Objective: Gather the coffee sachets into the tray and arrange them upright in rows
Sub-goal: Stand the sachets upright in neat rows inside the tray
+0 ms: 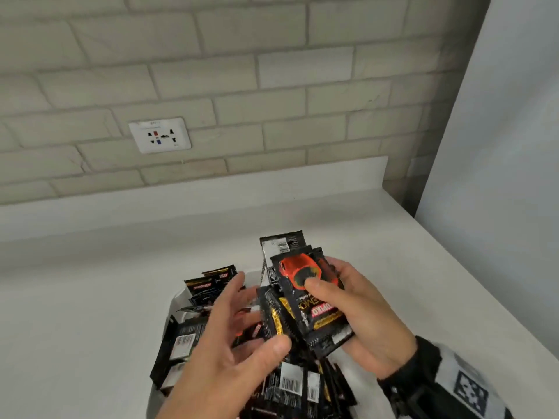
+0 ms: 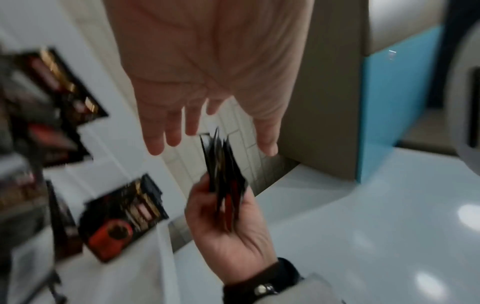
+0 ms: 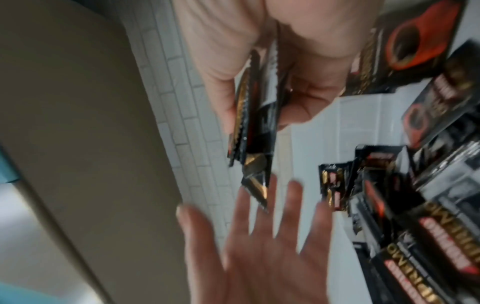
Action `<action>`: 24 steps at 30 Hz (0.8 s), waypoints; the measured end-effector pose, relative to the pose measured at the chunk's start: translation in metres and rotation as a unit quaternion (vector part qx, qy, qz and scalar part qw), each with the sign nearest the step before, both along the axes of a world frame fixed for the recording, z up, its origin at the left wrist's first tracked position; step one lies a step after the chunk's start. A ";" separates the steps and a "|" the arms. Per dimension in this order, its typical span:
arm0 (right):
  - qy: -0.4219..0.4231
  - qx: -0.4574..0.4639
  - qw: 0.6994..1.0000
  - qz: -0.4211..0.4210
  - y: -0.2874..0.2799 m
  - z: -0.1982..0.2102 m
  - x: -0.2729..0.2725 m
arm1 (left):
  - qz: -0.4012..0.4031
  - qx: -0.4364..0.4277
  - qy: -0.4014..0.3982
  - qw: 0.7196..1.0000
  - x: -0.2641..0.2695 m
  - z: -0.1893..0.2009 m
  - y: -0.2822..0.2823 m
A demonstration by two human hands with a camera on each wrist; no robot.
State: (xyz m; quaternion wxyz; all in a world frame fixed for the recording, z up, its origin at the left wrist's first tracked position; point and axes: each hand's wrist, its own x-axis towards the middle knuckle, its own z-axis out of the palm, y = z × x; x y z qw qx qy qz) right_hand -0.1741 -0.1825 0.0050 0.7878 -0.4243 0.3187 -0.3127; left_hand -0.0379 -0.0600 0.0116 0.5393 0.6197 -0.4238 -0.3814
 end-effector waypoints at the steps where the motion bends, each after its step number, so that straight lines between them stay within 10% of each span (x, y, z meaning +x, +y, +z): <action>1: -0.010 -0.012 1.000 -0.011 0.005 0.002 0.004 | 0.000 0.005 0.038 0.999 -0.006 0.000 0.000; 7: -0.022 -0.131 0.990 -0.040 0.018 0.002 0.012 | 0.042 0.025 0.299 0.953 -0.021 0.002 -0.038; 24: 0.010 -0.168 0.982 -0.082 0.009 -0.019 -0.003 | 0.026 0.013 0.424 0.905 -0.045 0.000 -0.040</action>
